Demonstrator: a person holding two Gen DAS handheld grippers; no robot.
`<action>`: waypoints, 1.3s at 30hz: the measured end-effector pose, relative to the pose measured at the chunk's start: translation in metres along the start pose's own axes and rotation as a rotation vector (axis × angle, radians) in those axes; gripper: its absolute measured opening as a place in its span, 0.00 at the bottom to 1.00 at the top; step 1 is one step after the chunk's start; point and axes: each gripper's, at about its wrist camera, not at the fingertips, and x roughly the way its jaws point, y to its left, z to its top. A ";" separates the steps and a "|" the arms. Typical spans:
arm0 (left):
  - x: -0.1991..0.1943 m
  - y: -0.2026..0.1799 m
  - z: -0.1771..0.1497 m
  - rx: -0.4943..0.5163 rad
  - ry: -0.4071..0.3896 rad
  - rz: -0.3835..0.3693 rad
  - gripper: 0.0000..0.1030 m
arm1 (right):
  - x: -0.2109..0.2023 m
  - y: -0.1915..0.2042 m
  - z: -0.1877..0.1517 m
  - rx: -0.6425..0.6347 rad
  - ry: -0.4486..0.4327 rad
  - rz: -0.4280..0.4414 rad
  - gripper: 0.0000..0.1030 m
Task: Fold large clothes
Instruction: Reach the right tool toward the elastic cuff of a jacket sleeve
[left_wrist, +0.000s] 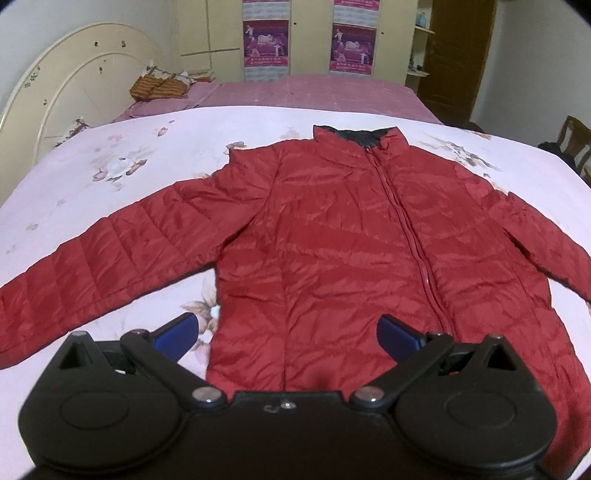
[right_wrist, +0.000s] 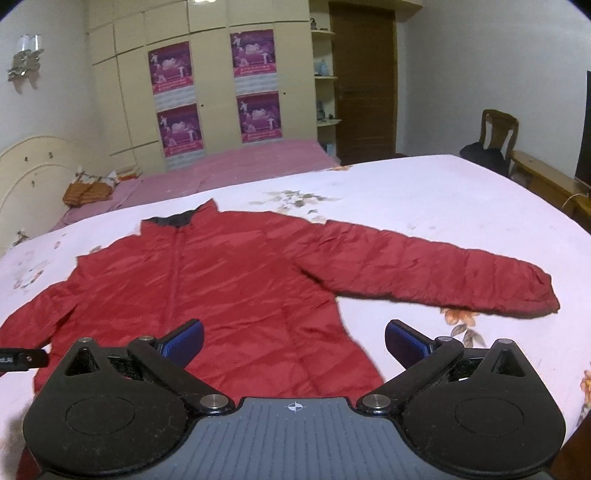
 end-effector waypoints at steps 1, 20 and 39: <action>0.003 -0.003 0.002 -0.008 -0.003 0.008 1.00 | 0.004 -0.005 0.003 0.000 -0.003 0.000 1.00; 0.062 -0.085 0.034 -0.049 0.008 0.083 1.00 | 0.086 -0.143 0.055 0.042 -0.023 -0.081 0.99; 0.140 -0.122 0.049 -0.058 0.067 0.160 0.96 | 0.127 -0.283 0.041 0.129 0.046 -0.325 0.99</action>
